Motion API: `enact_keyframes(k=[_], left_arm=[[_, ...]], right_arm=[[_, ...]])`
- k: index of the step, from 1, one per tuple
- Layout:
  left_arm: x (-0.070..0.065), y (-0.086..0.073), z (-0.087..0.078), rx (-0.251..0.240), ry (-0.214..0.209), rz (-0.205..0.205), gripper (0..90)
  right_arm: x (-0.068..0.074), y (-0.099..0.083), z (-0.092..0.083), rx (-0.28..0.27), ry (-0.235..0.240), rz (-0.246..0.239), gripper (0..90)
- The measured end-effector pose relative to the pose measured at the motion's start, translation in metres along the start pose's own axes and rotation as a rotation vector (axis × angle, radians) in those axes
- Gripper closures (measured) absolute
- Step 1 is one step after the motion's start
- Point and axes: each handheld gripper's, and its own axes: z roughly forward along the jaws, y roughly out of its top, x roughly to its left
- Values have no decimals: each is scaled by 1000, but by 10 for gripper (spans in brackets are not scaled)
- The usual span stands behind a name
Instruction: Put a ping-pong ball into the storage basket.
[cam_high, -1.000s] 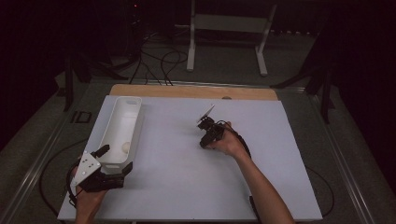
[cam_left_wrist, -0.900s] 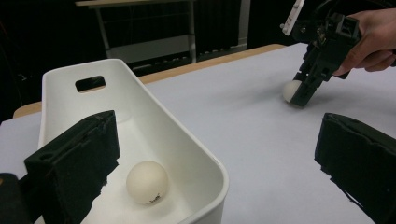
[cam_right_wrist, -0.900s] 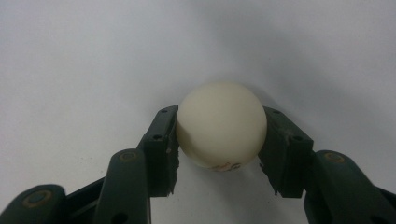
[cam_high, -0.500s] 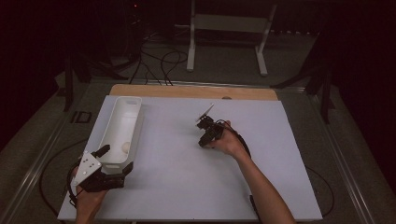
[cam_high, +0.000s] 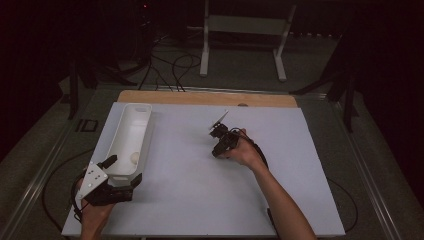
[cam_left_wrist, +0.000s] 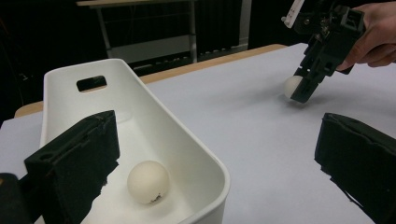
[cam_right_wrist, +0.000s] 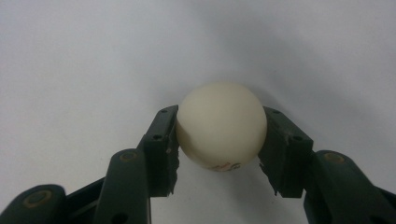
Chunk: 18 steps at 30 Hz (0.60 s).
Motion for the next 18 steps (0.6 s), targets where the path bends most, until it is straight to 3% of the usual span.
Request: enact_keyframes(k=[18], left_arm=[[0,0,0,-2,-1,1,6]], right_arm=[[6,4,-5,-12,-2,-26,503]])
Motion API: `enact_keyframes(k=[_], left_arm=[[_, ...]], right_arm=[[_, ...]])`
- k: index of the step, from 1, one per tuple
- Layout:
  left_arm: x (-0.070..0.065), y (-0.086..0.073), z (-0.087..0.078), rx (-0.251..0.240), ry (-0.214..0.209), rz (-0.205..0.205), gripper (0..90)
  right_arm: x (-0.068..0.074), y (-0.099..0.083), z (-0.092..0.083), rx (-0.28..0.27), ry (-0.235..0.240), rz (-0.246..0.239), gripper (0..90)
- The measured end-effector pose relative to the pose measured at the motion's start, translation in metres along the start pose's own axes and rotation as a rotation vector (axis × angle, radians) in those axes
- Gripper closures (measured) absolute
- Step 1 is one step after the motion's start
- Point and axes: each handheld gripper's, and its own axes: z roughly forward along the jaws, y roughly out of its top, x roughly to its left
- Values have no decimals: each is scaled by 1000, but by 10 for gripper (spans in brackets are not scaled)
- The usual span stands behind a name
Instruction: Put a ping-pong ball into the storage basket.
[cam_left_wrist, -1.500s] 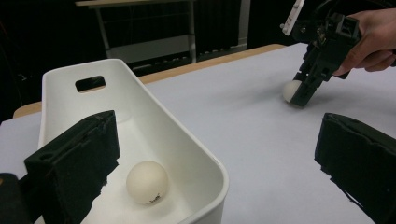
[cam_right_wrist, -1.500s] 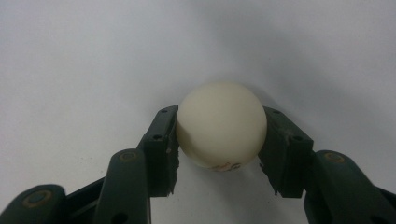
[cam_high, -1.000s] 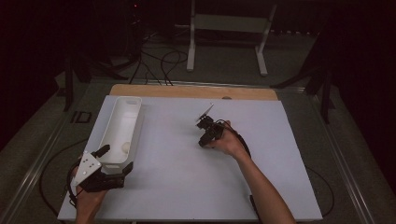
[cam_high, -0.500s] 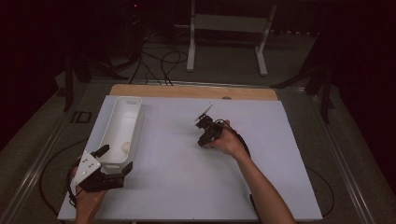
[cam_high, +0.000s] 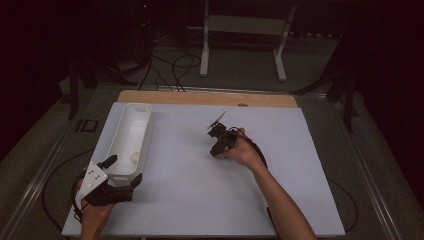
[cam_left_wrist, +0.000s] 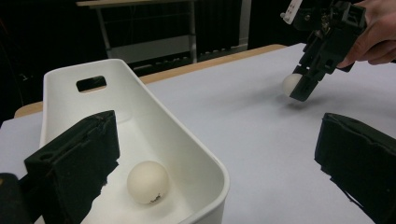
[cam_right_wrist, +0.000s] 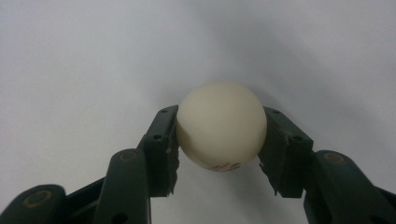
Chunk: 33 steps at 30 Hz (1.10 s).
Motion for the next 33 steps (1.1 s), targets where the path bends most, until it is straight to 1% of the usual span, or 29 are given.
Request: enact_keyframes(k=[2,3,6,14,16,18,19,20,21,22,27,28,31,33], left_arm=[[0,0,0,0,0,0,6],[0,0,0,0,0,0,6],[0,0,0,-1,-1,0,6],[0,0,0,1,0,0,6],[0,0,0,0,-1,0,6],[0,0,0,0,-1,0,6],[0,0,0,0,-1,0,6],[0,0,0,0,-1,0,6],[0,0,0,0,-1,0,6],[0,0,0,0,-1,-1,6],[0,0,0,1,-2,-1,6],[0,0,0,-1,-2,-1,6],[0,0,0,0,-1,-1,6],[0,0,0,0,-2,-1,6]], right_arm=[[1,1,-1,3,0,3,503],[0,1,-1,0,-1,-9,503],[1,1,-1,-1,-2,-11,503],[2,2,-2,6,1,6,503],[3,4,-3,1,2,3,503],[2,4,-3,-6,-3,-19,503],[4,5,-4,-2,-2,-10,503],[3,5,-4,-4,-3,-22,503],[4,6,-5,0,1,-10,503],[4,6,-4,-7,-3,-24,503],[6,9,-5,-6,-2,-34,503],[6,9,-5,-6,-1,-27,503],[8,10,-6,-7,-3,-32,503],[8,11,-7,-7,-2,-43,503]])
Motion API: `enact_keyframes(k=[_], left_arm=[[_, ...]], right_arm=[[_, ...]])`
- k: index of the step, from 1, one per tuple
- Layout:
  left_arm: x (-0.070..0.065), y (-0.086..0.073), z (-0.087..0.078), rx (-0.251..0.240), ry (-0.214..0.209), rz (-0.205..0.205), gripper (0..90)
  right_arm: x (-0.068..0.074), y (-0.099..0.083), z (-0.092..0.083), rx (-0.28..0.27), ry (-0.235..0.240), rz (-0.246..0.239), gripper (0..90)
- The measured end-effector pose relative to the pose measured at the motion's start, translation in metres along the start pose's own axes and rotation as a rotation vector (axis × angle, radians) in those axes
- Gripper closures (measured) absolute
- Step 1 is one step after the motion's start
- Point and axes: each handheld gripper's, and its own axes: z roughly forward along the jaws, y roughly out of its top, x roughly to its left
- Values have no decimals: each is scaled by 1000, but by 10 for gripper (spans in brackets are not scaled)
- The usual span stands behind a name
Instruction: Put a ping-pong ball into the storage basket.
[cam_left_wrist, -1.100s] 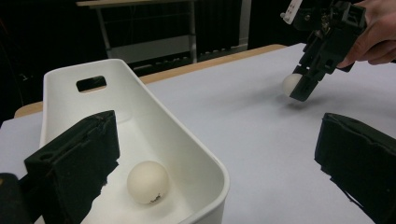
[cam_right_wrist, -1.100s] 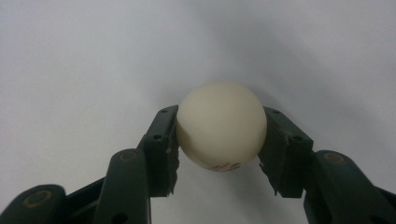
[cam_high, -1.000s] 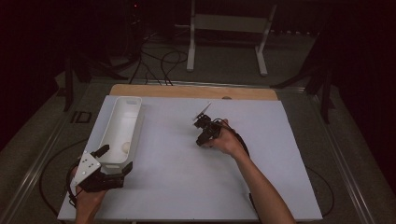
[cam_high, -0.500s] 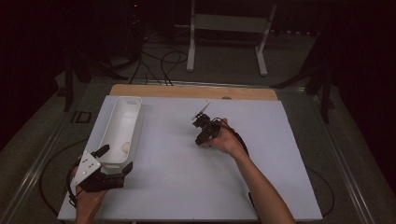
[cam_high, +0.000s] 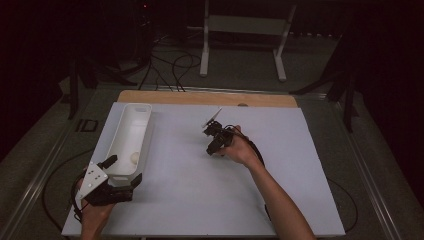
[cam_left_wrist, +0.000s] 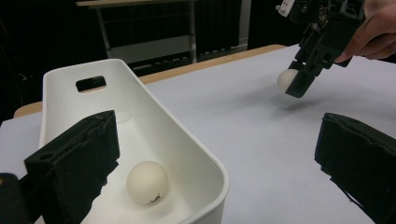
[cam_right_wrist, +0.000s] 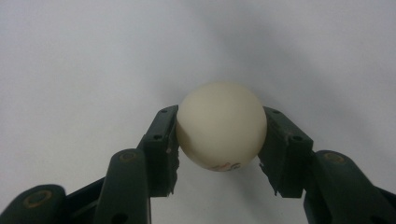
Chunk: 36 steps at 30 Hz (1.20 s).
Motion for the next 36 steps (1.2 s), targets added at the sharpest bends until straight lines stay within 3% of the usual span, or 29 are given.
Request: enact_keyframes(k=[36], left_arm=[[1,0,-1,-3,0,-1,6]], right_arm=[[16,15,-11,-26,12,-35,503]])
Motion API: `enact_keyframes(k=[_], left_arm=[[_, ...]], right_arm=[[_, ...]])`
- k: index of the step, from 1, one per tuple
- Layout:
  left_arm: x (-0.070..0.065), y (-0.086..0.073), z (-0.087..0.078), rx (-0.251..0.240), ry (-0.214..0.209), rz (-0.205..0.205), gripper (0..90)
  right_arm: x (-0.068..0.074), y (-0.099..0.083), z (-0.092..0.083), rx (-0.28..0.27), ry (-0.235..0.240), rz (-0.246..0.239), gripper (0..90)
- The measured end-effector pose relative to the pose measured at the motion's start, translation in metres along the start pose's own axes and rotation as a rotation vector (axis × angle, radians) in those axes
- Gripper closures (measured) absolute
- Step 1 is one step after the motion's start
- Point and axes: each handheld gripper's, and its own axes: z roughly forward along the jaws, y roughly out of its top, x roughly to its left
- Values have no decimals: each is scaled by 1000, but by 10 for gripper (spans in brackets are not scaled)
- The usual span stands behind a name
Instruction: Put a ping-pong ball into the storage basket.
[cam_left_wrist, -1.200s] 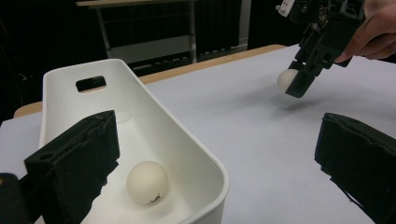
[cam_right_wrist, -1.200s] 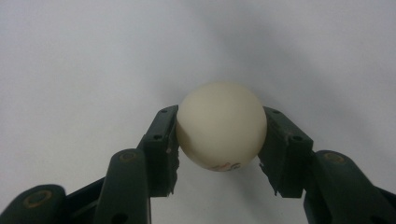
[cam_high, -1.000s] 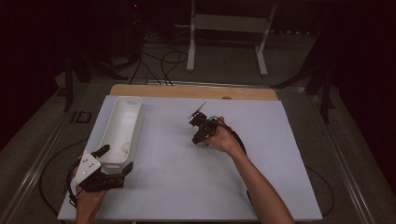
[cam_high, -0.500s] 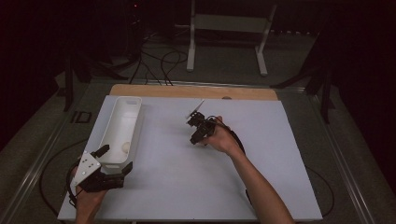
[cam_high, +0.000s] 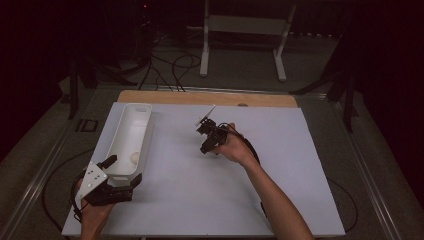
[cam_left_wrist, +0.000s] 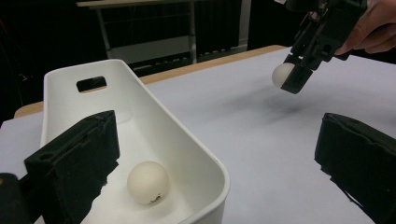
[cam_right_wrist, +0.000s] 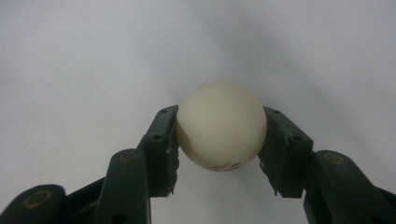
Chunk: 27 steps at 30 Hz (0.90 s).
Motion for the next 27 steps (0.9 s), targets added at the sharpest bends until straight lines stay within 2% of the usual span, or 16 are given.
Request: enact_keyframes(k=[27], left_arm=[[0,0,0,-2,2,-1,6]], right_arm=[[8,13,-8,-23,10,-16,503]])
